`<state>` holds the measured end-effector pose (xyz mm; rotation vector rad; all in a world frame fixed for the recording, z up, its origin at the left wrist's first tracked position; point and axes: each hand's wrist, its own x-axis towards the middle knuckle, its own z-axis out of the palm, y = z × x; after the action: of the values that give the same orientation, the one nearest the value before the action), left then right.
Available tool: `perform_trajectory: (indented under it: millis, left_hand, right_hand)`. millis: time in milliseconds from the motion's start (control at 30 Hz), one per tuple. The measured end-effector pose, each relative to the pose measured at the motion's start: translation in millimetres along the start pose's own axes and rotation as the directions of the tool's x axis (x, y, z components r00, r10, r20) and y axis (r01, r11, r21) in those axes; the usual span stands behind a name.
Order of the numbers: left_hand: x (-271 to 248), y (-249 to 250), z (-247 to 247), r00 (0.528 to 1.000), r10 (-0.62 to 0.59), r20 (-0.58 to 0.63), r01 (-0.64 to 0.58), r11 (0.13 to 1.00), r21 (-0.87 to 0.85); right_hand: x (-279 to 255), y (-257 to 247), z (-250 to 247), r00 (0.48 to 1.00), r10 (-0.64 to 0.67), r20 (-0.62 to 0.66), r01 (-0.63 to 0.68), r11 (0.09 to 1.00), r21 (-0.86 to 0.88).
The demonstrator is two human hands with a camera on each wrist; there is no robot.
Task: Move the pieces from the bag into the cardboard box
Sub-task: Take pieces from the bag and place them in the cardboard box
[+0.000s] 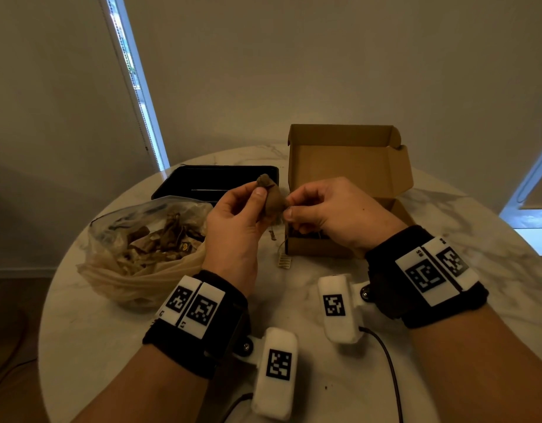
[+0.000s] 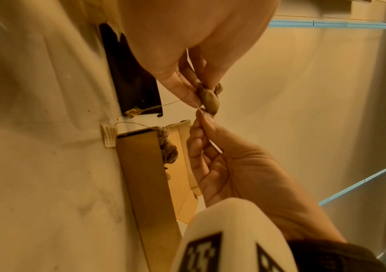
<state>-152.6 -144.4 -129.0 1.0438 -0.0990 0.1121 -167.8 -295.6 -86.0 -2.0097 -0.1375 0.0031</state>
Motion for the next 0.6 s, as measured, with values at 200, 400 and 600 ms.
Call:
perform_trajectory:
  millis: [200,400,600]
  left_hand:
    - [1.6,0.7,-0.2,0.994,-0.093,-0.057,0.095,0.995,0.022]
    - [-3.9,-2.0,3.4,0.985,-0.142,0.093,0.132,0.986,0.103]
    - [-4.2,0.8,2.2,0.986,-0.124,0.108,0.113,0.988,0.102]
  right_hand:
    - [0.3,0.4,-5.9,0.989,-0.047,-0.139,0.048,0.999,0.002]
    - [1.3,0.1,-9.7,0.980,-0.091,-0.175,0.109,0.990,0.094]
    - [-2.7,0.0,-10.6,0.999,0.006,0.046,-0.010,0.995,0.096]
